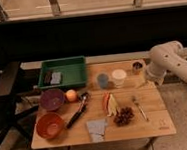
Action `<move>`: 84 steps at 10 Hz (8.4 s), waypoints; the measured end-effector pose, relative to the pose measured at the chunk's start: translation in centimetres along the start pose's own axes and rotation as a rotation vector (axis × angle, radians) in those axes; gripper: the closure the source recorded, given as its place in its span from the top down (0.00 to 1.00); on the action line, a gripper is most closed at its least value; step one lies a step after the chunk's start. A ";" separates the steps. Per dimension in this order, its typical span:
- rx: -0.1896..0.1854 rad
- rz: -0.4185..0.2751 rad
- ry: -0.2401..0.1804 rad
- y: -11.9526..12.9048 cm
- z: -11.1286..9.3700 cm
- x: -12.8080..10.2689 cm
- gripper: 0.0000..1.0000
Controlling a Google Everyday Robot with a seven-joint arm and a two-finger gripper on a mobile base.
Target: Place fork in red bowl
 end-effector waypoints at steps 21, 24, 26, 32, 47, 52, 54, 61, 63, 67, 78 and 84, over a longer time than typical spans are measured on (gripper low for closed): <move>-0.128 -0.122 0.089 7.5 10.6 0.1 0.80; -0.139 -0.120 0.128 7.9 11.9 0.0 0.78; -0.139 -0.115 0.162 7.8 12.5 0.4 0.62; -0.100 -0.132 0.177 8.5 12.3 1.0 0.04; -0.445 -0.186 0.045 15.5 -9.5 -4.4 0.00; -0.539 -0.274 0.026 21.3 -14.0 -3.6 0.00; -0.540 -0.271 0.025 21.1 -14.0 -3.5 0.00; -0.673 -0.323 -0.010 25.8 -14.4 -3.5 0.00; -0.745 -0.357 -0.033 29.8 -15.1 -3.2 0.00; -0.922 -0.518 -0.069 40.1 -16.7 -0.4 0.00; -1.103 -0.626 -0.074 47.3 -14.6 2.3 0.00; -1.298 -0.680 -0.127 54.1 -11.9 3.2 0.00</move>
